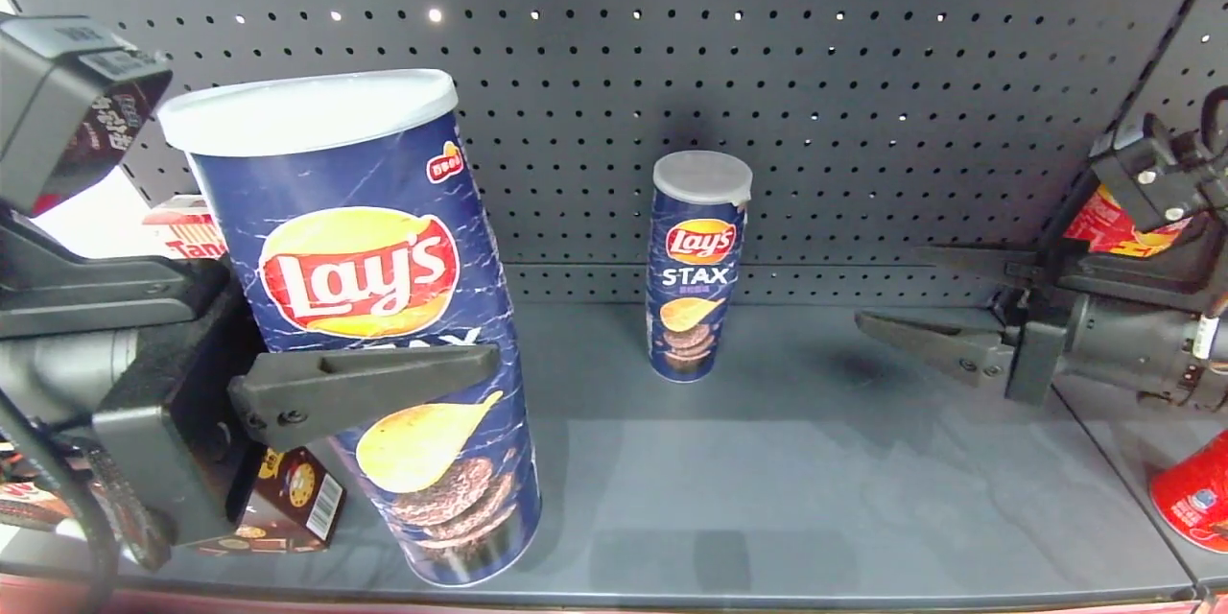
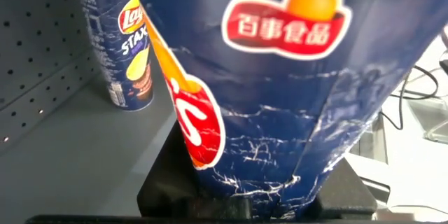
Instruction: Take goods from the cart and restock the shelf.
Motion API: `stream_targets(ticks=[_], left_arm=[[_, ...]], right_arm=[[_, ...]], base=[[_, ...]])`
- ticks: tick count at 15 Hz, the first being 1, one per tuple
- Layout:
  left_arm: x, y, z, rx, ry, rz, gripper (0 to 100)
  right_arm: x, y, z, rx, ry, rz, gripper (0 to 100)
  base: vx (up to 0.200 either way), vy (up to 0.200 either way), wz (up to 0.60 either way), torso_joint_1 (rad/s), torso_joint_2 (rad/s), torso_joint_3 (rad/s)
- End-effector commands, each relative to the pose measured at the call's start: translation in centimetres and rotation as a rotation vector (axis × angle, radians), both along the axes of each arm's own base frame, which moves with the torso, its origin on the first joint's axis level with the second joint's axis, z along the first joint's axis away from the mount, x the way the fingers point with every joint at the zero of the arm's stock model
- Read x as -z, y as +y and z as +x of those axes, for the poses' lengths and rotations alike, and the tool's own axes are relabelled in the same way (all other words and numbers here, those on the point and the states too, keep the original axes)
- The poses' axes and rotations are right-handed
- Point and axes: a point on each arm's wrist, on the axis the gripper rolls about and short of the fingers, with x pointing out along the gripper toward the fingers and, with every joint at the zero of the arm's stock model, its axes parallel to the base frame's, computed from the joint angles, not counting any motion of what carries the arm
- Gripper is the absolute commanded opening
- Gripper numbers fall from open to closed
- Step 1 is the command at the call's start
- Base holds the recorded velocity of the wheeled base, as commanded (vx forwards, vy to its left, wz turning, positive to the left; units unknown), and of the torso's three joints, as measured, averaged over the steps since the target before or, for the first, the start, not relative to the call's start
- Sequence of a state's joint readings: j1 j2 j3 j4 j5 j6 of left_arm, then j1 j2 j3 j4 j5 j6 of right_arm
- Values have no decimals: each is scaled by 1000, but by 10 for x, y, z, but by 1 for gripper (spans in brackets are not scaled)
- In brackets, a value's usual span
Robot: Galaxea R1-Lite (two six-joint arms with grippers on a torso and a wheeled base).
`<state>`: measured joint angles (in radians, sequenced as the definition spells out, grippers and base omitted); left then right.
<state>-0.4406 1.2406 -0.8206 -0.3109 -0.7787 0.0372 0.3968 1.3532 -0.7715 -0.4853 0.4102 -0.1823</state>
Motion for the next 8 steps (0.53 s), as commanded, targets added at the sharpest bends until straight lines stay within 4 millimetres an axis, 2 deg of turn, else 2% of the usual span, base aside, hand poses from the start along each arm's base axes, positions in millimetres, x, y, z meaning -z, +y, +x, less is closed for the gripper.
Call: stream_targets(ticks=[1,2,3,4,8], left_arm=[[0,-1,1,9,5,0,0],[0,-1,1,11,5,-1,0],[0,-1,1,11,5,-1,0],[0,0,2,6,2,-2,0],[-5,-3,10,4,-12,-43,0]], right_arm=[[18,13,40,-136,-4,1,100],[17,16,49,-178,-17,10,100],[17,16,49,-178,-17,10,100],[12,21,69,-243,-37,21,100],[9,34,97,-329,-85,36,100]], base=[[0,0,0,0,0,0],[0,0,0,0,0,0],[0,0,0,0,0,0],[0,0,0,0,0,0],[0,0,0,0,0,0]])
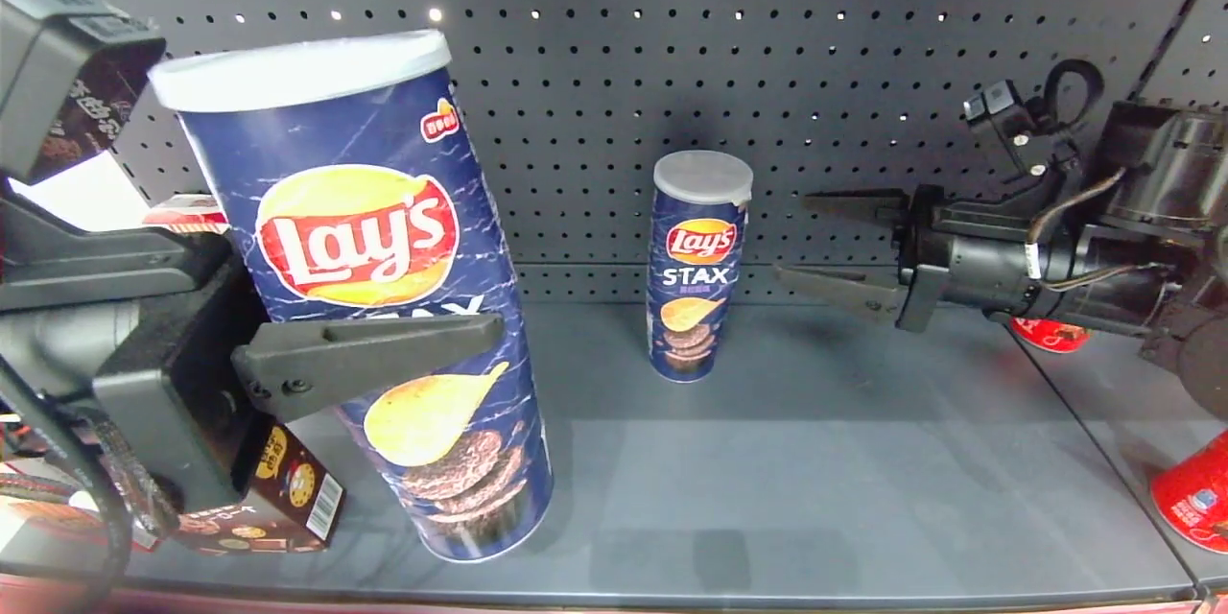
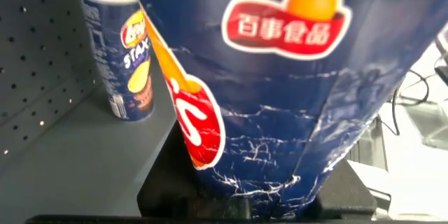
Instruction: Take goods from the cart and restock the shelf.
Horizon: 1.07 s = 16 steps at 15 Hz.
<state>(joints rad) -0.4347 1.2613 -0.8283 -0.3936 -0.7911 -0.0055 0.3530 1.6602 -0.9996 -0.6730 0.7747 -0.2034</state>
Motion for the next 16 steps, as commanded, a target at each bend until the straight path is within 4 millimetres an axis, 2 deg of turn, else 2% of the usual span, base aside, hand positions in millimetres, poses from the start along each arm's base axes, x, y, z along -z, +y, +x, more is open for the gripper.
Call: stream_targets(ticks=[1,4,8,12,16], left_arm=[[-1,-4,8,0,2,-13,0],[-2,-8,17,0,-9,-28,0],[0,-7,15,-1,-6,-27,0],[-1,-6,15,-2,-8,-29,0],[-1,-3,16,-17,-8,-29,0]], right_arm=[[15,10,21,-11,30,-11,100],[17,18,27,-30,31,-12,100],[26,30,33,-57,51,-20,100],[38,40,49,-64,72,-29,100],[48,52,57,-83,83,-34,100]], base=[[0,0,0,0,0,0],[0,0,0,0,0,0],[0,0,0,0,0,0],[0,0,0,0,0,0],[0,0,0,0,0,0]])
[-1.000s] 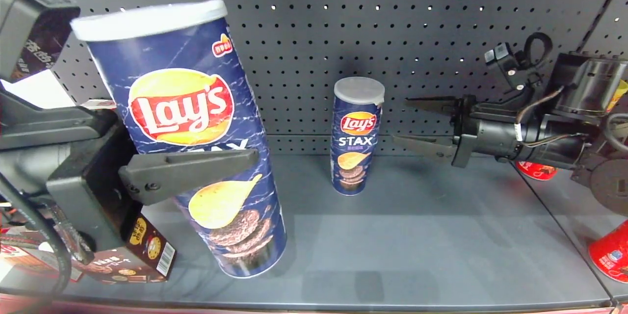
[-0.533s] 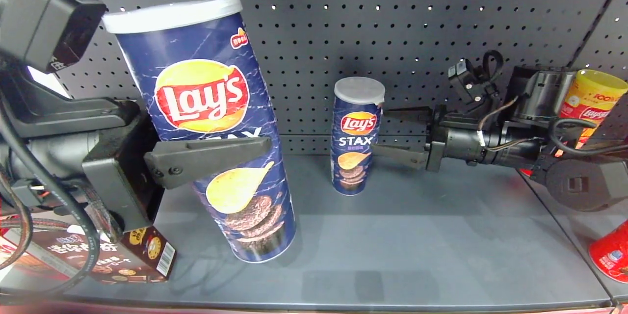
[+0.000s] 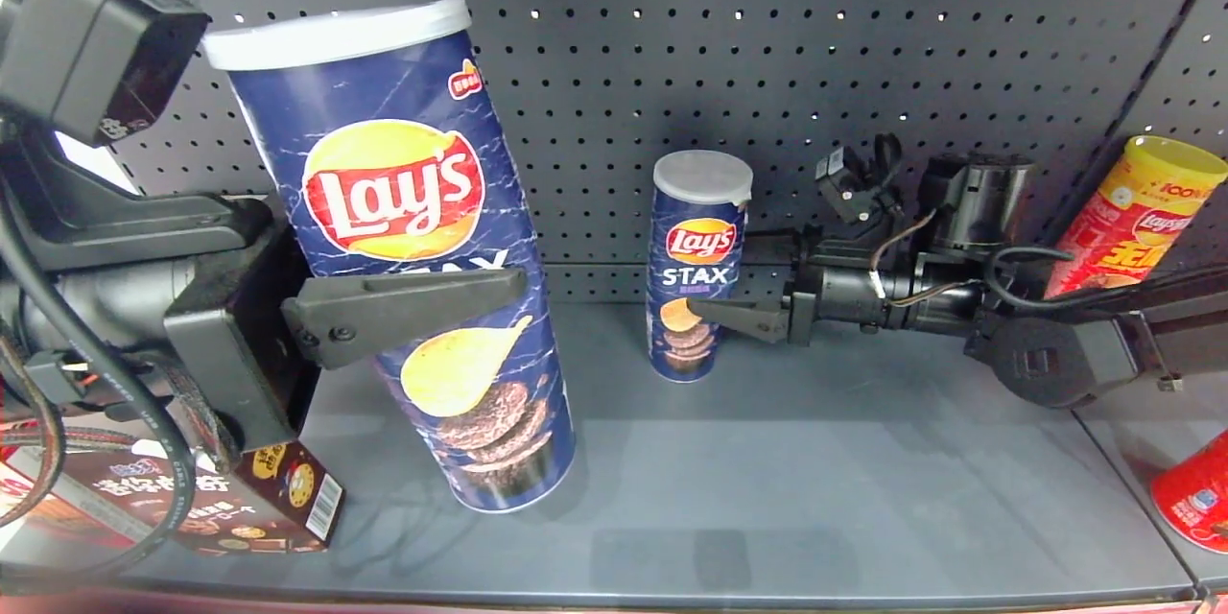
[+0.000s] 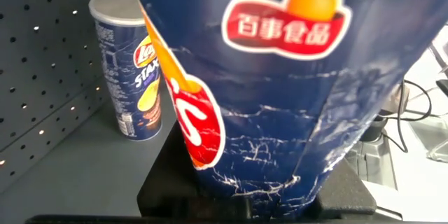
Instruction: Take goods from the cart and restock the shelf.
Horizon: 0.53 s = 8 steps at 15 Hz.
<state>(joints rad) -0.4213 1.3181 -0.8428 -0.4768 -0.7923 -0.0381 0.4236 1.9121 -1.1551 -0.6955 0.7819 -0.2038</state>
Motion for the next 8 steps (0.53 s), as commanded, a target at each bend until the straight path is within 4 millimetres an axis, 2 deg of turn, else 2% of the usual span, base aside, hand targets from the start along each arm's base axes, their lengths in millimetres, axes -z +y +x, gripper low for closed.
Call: stream_targets(ticks=[1,8], left_arm=[[-1,1,1,-6,-4,-2,0],[0,2,1,-9,0,0,0]], right_arm=[[12,8,9,-11,11,-5,100],[23,21,18,-29,19,-9,100]], base=[[0,0,0,0,0,0],[0,0,0,0,0,0]])
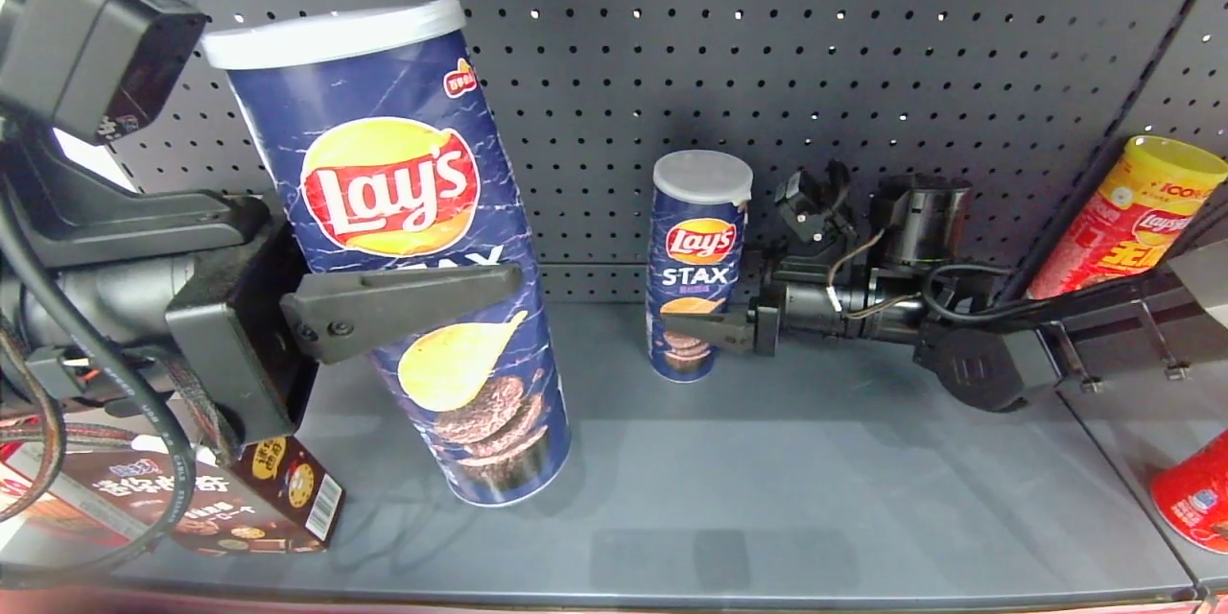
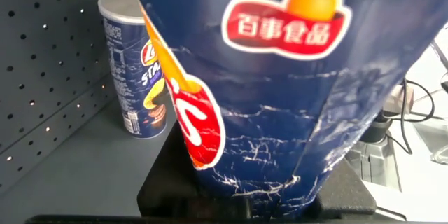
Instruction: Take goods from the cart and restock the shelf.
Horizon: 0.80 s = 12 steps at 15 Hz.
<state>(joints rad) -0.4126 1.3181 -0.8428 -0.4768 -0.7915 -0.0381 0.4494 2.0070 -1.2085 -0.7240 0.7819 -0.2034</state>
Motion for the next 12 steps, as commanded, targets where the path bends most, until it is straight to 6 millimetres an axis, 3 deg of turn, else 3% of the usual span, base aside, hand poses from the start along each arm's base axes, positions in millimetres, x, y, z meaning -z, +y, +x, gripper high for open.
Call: stream_targets(ticks=[1,7,8,12], left_arm=[[0,0,0,0,0,0,0],[1,3,1,-14,3,1,0],[1,3,2,-17,3,1,0],[1,4,1,-17,3,1,0]], right_arm=[[7,4,2,-7,11,-6,100],[16,9,8,-11,23,-12,100],[17,11,10,-13,23,-12,0],[17,18,8,-27,14,-7,0]], base=[[0,0,0,0,0,0],[0,0,0,0,0,0],[0,0,0,0,0,0],[0,0,0,0,0,0]])
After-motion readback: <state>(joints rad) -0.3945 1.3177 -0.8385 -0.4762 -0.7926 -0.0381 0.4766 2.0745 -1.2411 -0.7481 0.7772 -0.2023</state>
